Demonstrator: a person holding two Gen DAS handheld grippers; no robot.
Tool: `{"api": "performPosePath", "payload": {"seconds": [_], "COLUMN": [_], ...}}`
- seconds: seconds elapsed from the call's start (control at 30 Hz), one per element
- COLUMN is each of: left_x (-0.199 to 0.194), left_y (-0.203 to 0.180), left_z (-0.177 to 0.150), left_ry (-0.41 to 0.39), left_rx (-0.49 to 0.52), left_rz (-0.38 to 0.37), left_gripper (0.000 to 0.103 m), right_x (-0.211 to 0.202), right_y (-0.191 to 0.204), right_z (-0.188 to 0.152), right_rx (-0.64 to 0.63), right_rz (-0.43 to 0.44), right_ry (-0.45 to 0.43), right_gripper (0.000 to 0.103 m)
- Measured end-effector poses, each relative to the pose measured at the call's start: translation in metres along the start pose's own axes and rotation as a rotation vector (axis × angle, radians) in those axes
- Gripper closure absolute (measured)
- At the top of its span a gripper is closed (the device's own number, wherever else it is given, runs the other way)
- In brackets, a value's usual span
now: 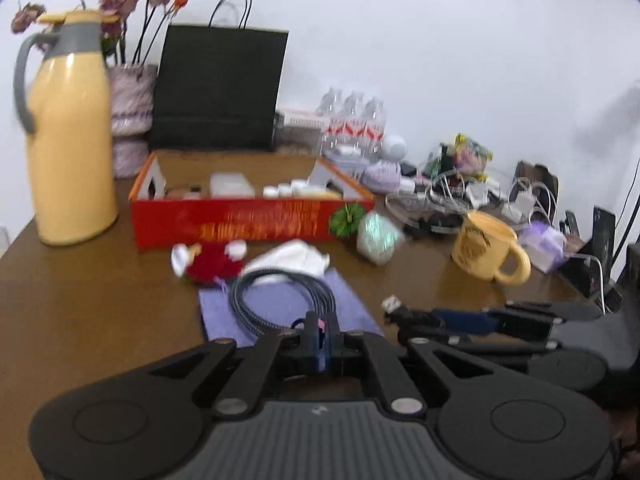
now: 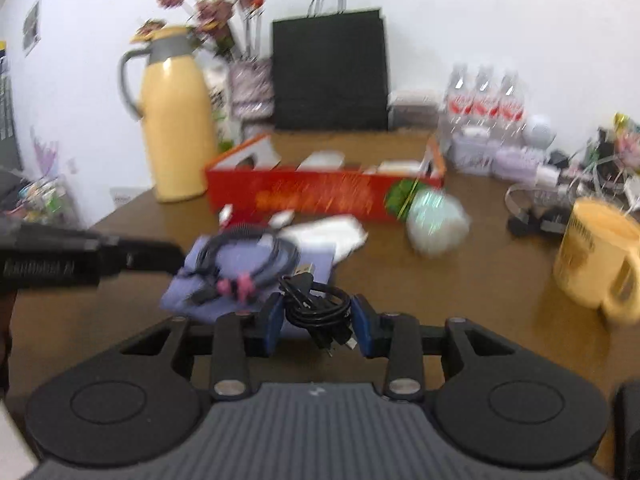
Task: Organize objects
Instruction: 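Grasp the black cable with right while left grasps the braided cable, then carry both cables over the box and open both tools to drop them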
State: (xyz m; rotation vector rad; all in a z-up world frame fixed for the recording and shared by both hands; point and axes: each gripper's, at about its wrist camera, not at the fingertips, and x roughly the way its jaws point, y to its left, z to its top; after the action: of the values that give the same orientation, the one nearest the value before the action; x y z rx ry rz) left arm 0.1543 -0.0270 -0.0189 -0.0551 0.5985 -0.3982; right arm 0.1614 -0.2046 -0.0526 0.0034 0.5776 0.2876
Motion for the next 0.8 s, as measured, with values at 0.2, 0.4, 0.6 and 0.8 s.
{"api": "performPosePath", "payload": {"seconds": [0.2,0.4,0.6,0.8], "left_x": [-0.008,-0.022,-0.023,0.016], "left_y": [-0.017,-0.029,-0.024,-0.017], "left_z": [-0.042,-0.06,-0.046,-0.035], "left_ry": [0.08,0.056,-0.044,0.015], "left_rx": [0.025,0.026,0.061,0.102], "left_rz": [0.046,0.07,0.141,0.119], "left_gripper": [0.101,0.078,0.036,0.018], "right_x": [-0.014,-0.033,-0.028,-0.032], "right_y": [0.002,-0.007,-0.01,-0.006], "right_z": [-0.031,-0.043,-0.045,-0.045], "right_rx": [0.027,0.066,0.054,0.005], "right_rz": [-0.027,-0.054,-0.081,-0.083], "right_ry": [0.044,0.016,0.01,0.01], "right_gripper": [0.065,0.064,0.055,0.036]}}
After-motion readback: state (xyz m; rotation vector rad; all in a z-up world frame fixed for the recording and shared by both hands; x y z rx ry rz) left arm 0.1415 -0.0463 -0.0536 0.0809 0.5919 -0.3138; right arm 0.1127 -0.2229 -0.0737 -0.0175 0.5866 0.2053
